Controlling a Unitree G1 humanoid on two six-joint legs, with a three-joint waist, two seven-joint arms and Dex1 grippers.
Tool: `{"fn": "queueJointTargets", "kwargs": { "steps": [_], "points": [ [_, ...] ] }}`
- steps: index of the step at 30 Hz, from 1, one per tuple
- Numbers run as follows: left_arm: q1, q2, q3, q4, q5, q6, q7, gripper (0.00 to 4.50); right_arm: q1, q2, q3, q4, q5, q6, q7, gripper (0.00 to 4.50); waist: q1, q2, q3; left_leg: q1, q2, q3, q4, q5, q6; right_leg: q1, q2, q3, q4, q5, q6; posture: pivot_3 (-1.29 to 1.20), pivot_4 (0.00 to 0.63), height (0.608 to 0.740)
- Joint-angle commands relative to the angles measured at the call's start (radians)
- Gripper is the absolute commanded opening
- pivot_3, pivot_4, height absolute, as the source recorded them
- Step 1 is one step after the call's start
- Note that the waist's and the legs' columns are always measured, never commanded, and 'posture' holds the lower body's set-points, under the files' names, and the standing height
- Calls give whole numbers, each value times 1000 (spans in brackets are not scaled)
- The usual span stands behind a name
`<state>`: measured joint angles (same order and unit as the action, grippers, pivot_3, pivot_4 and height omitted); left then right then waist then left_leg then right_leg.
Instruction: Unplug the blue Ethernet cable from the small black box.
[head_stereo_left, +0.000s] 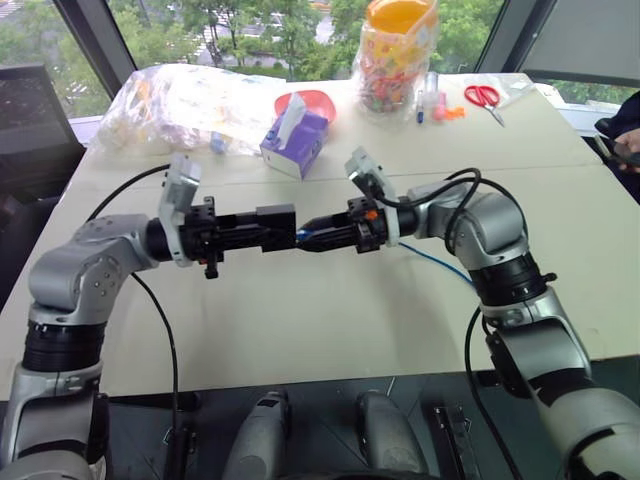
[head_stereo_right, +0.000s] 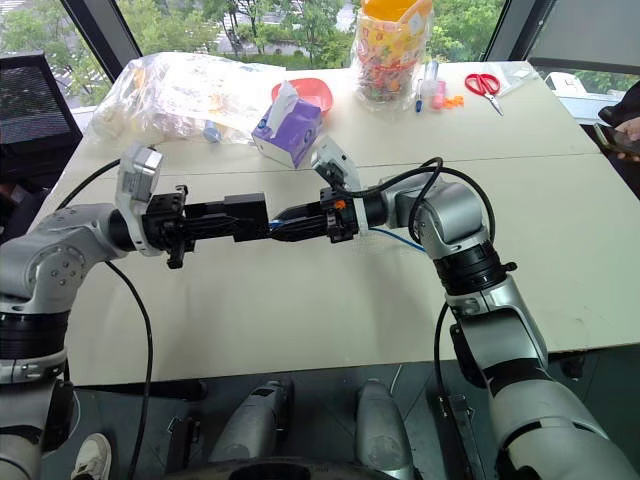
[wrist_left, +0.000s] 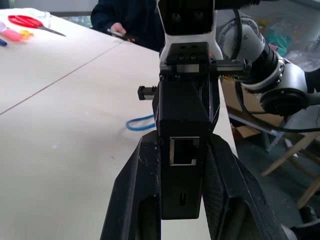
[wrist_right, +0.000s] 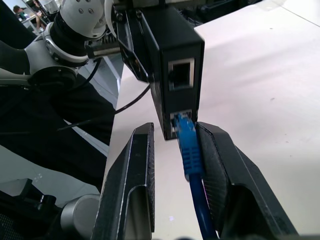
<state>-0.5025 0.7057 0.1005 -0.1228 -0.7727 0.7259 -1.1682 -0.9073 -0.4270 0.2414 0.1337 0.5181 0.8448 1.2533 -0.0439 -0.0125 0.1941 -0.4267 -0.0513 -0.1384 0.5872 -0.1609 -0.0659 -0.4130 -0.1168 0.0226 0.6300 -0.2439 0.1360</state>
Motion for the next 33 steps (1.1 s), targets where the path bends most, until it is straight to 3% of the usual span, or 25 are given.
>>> {"fn": "queueJointTargets", "kwargs": {
  "steps": [1,3,4,15,29,33],
  "points": [
    [2,14,9,-32,6,-25,-9,493,-36,7,-6,-16,9,-8,14,741,0,0,0,0,0,0,0,0,0,0,0,0,0,0,0,0,150,728],
    [2,15,9,-31,9,-26,-12,493,-35,5,-5,-15,7,-10,16,67,0,0,0,0,0,0,0,0,0,0,0,0,0,0,0,0,150,728],
    [2,15,9,-31,9,-28,-12,493,-35,5,-5,-15,6,-11,18,24,0,0,0,0,0,0,0,0,0,0,0,0,0,0,0,0,150,728],
    [-1,21,27,-41,-12,-15,-3,493,-26,-11,0,4,-19,-33,28,24,0,0,0,0,0,0,0,0,0,0,0,0,0,0,0,0,150,728],
    [111,81,87,-119,-53,1,14,493,-54,-126,-91,346,-152,-272,-6,24,0,0,0,0,-1,1,0,0,0,0,-1,0,-1,0,0,0,150,728],
    [119,57,58,-116,-3,-52,39,493,-101,-72,-89,513,-275,-467,-171,24,-5,0,0,0,0,2,-1,0,0,0,-1,1,0,0,0,0,150,728]
  ]
}}
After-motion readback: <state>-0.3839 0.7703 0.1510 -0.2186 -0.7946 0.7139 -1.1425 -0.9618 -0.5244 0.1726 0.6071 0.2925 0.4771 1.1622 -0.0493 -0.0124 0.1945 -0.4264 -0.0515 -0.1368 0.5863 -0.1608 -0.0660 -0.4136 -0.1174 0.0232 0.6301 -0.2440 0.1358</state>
